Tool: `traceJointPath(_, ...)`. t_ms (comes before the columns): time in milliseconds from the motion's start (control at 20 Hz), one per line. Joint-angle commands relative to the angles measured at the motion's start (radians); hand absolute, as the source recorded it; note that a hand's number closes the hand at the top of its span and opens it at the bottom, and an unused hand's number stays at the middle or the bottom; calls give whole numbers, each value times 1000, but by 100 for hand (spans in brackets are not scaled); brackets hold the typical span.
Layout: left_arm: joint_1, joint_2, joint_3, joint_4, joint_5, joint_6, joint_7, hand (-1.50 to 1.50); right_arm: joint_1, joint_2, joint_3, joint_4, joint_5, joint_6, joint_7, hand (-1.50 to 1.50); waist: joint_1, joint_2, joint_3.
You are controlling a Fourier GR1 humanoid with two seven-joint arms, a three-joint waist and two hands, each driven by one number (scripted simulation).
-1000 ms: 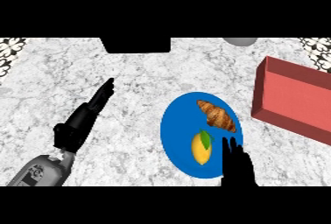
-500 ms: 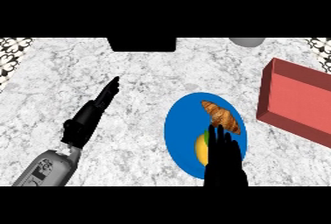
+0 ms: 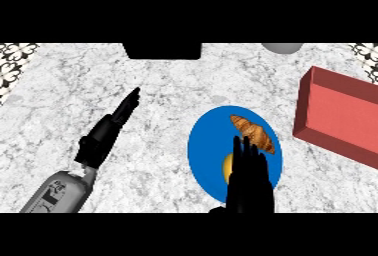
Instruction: Pick the lemon from the plate and place it in the cardboard box
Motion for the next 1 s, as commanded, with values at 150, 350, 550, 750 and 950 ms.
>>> traceJointPath(150,35,-26,11,-37,-30,-6,22,0,-128,16,-17,114,-39,-30,191,-150,7,0,0)
traceJointPath(350,12,-46,23,29,-51,-39,-18,0,-74,16,-51,161,-35,-66,108,-150,-3,1,0)
traceJointPath(550,14,-67,45,0,-60,-28,20,0,-87,16,-23,145,-86,-20,153,-150,0,0,0)
traceJointPath(750,10,-63,53,-66,-58,-44,79,0,-8,16,15,211,-61,-102,119,-150,0,-2,1)
traceJointPath(950,48,-68,73,8,-81,-75,-26,0,-97,16,-84,236,-117,-62,102,-150,1,0,0)
